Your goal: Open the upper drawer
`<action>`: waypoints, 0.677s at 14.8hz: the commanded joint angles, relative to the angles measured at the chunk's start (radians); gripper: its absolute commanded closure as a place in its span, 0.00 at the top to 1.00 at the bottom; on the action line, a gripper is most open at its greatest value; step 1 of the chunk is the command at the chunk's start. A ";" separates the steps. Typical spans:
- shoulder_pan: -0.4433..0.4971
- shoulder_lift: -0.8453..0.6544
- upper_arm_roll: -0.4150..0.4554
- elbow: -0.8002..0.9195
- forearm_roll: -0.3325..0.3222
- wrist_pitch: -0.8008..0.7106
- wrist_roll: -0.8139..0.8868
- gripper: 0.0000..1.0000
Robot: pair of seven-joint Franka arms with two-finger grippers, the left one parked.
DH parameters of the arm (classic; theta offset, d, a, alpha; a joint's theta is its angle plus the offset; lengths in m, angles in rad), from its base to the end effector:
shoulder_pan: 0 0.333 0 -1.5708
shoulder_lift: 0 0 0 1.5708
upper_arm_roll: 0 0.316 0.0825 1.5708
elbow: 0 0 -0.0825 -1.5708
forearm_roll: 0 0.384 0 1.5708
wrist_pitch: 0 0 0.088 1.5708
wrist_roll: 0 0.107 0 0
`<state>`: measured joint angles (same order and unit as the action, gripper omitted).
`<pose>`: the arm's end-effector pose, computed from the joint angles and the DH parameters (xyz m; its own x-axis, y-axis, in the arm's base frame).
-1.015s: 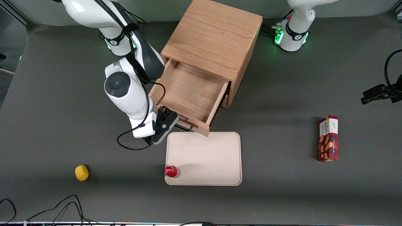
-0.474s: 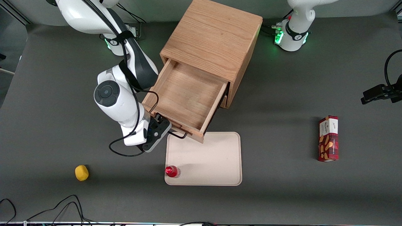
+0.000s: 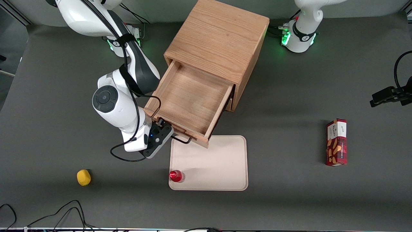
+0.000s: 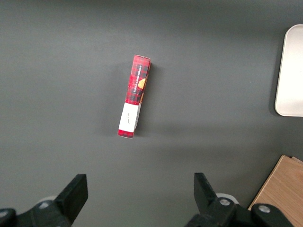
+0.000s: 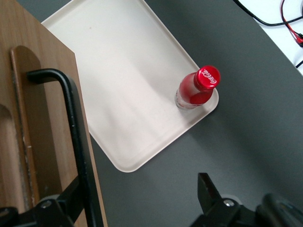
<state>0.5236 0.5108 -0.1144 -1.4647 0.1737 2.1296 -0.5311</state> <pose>0.6474 0.3046 0.4028 0.6280 0.7559 0.1852 0.7705 -0.6373 -0.0117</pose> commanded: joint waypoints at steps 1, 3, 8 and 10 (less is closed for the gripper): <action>0.012 0.029 -0.008 0.061 0.021 -0.015 -0.006 1.00; 0.012 0.028 -0.008 0.081 0.039 -0.059 -0.015 1.00; 0.010 0.028 -0.008 0.101 0.096 -0.112 -0.035 1.00; 0.010 0.028 -0.008 0.103 0.096 -0.140 -0.039 1.00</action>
<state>0.5294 0.5250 -0.1142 -1.3917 0.2371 2.0277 -0.5376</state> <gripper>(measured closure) 0.000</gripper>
